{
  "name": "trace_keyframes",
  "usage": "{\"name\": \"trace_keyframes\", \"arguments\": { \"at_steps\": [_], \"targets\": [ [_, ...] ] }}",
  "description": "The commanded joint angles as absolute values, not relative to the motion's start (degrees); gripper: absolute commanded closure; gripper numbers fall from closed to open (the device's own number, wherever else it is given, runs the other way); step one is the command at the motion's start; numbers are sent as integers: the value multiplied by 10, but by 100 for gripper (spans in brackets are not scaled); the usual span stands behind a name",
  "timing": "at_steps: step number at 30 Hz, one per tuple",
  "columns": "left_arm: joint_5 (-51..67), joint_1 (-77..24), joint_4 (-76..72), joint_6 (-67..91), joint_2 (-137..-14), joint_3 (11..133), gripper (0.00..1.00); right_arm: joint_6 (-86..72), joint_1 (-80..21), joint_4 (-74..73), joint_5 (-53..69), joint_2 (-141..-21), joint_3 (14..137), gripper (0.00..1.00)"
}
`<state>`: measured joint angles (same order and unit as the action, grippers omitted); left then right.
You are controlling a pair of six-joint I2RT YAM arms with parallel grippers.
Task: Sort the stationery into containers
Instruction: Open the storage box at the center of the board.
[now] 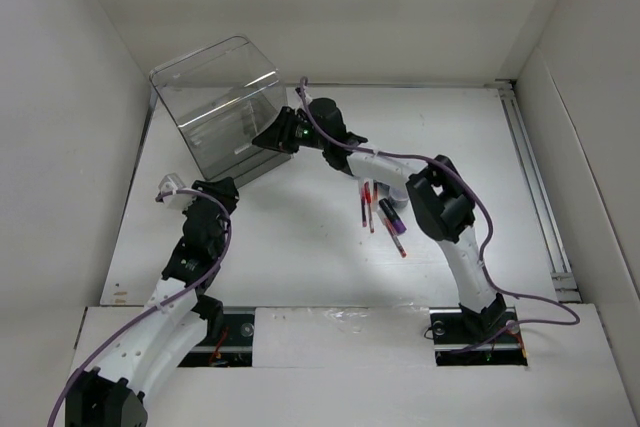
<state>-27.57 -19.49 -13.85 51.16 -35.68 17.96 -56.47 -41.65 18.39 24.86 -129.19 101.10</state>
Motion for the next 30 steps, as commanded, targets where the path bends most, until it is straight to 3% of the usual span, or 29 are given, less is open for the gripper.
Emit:
{"name": "trace_keyframes", "arguments": {
  "at_steps": [1, 9, 14, 19, 27, 30],
  "targets": [
    [-271, -193, -151, 513, -349, 175, 75, -562, -415, 206, 262, -1303, 1048, 66],
    [-271, -193, -151, 513, -349, 175, 75, -562, -415, 200, 256, -1313, 1056, 72],
    [-271, -193, -151, 513, -349, 175, 75, -562, -415, 200, 244, -1313, 1049, 61],
    [-265, -193, -151, 513, -349, 175, 75, -562, -415, 200, 239, -1313, 1049, 61],
    [-265, -193, -151, 513, -349, 170, 75, -562, -410, 200, 244, -1319, 1063, 90],
    [-265, -193, -151, 513, -349, 170, 75, -562, -410, 206, 244, -1305, 1045, 95]
  ]
}}
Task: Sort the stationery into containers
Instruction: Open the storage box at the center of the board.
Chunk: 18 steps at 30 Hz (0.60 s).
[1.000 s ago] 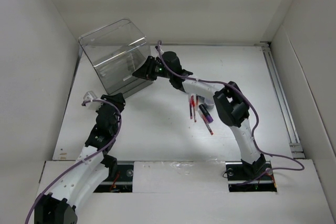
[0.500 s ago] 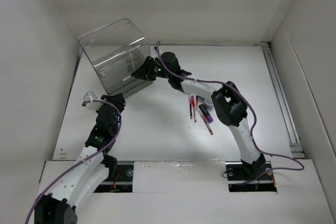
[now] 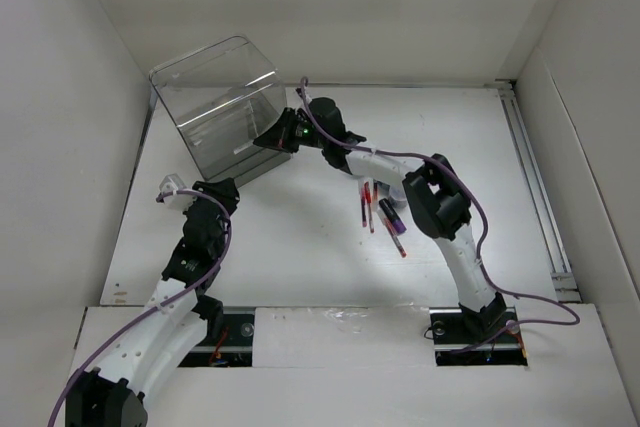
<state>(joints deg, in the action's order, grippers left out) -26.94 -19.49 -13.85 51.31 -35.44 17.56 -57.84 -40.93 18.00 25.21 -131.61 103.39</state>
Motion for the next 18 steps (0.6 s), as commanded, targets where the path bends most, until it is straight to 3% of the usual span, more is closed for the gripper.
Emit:
{"name": "trace_keyframes", "arguments": {
  "at_steps": [1, 18],
  "targets": [
    [-265, -193, -151, 513, -349, 170, 75, -562, -410, 213, 244, -1300, 1039, 97],
    [-260, -193, -156, 513, -344, 164, 79, -541, -420, 231, 227, -1173, 937, 100]
  ]
}}
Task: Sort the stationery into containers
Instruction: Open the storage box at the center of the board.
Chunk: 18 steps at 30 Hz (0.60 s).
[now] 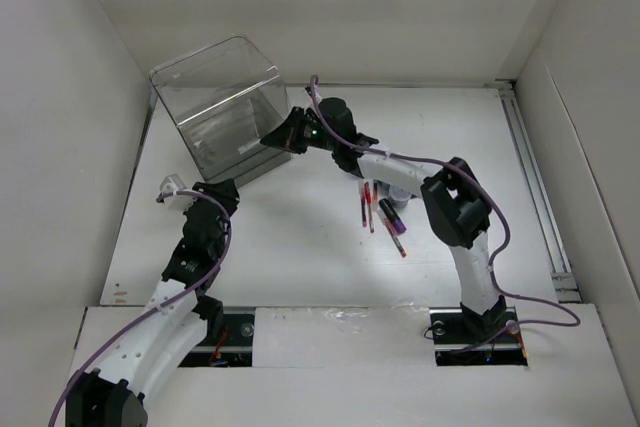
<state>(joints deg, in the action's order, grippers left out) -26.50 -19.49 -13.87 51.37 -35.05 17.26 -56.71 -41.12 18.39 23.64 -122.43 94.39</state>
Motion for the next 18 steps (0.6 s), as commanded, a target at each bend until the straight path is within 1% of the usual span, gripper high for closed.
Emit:
{"name": "trace_keyframes", "arguments": {
  "at_steps": [1, 2, 5, 10, 18],
  "targets": [
    [-260, -193, -156, 513, -344, 164, 79, -541, -425, 231, 227, -1164, 937, 100],
    [-260, -193, -156, 513, -350, 164, 79, -534, -425, 231, 227, -1158, 932, 100],
    [-255, -193, -168, 513, -365, 159, 83, -529, -431, 231, 227, -1143, 921, 100],
    [-255, -193, -168, 508, -398, 159, 100, -529, -431, 231, 227, -1114, 915, 100],
    [-265, -193, -195, 513, -398, 164, 100, -524, -436, 231, 227, -1094, 904, 100]
  ]
}}
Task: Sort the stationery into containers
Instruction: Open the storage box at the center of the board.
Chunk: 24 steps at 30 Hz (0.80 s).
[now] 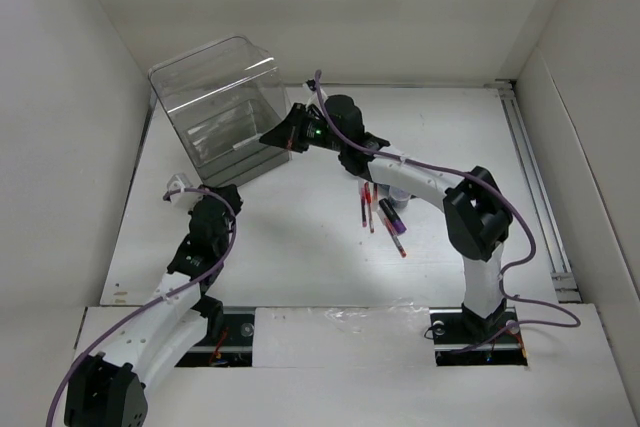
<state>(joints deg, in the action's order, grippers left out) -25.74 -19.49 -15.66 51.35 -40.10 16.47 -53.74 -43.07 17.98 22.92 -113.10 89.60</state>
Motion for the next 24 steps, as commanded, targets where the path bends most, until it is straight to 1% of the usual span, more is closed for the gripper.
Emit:
{"name": "trace_keyframes", "arguments": {
  "at_steps": [1, 5, 10, 11, 13, 15, 20, 23, 24],
  "targets": [
    [-272, -193, -200, 513, -398, 164, 100, -524, -436, 231, 227, -1094, 904, 100],
    [-291, -193, -228, 519, -419, 179, 100, -524, -436, 231, 233, -1094, 910, 100],
    [-313, -193, -268, 529, -465, 198, 93, -524, -436, 231, 238, -1094, 916, 100],
    [-318, -193, -279, 535, -483, 198, 88, -524, -436, 231, 238, -1094, 916, 100],
    [-318, -193, -300, 541, -499, 203, 84, -524, -441, 231, 238, -1094, 916, 100],
    [-318, -193, -327, 551, -513, 203, 76, -524, -441, 231, 238, -1089, 916, 100],
    [-312, -193, -396, 557, -526, 196, 74, -524, -441, 231, 238, -1089, 916, 100],
    [-318, -193, -429, 562, -515, 183, 69, -524, -441, 231, 243, -1084, 916, 100],
    [-324, -193, -438, 563, -508, 175, 69, -524, -441, 237, 243, -1078, 916, 100]
  ]
}}
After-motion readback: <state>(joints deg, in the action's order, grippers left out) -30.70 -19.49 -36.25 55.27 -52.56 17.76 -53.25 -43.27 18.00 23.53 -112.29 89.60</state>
